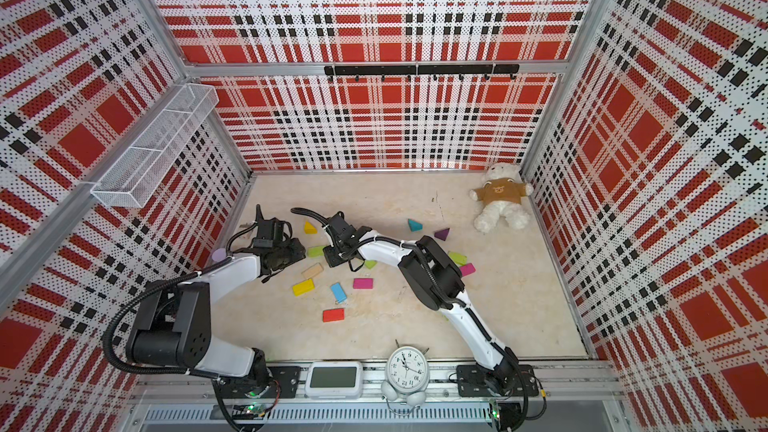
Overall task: Assemble a carrot with building blocks
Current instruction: Assemble the building block at the center of the board.
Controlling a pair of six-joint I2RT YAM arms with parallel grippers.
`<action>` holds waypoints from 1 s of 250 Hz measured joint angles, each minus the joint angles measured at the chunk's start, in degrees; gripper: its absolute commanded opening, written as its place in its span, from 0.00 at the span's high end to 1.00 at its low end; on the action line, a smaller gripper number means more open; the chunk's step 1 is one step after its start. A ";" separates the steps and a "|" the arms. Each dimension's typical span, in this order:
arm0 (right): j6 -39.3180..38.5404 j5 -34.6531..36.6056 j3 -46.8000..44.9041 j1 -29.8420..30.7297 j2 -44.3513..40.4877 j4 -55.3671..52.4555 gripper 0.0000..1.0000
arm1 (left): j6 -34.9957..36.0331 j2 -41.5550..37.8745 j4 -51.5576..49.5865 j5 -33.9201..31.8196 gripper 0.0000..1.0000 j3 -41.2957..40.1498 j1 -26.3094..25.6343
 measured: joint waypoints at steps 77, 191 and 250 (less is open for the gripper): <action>2.16 -1.66 -9.73 -1.01 -8.02 2.82 0.63 | 0.17 0.98 0.17 0.81 0.61 0.00 -1.55; 3.50 -2.01 -6.93 -6.62 -8.98 5.22 0.74 | 0.13 3.67 0.15 1.01 0.63 0.22 -2.64; 3.34 -1.36 -5.38 -6.40 -5.75 3.56 0.66 | 0.17 3.74 1.22 1.64 0.61 0.85 -2.67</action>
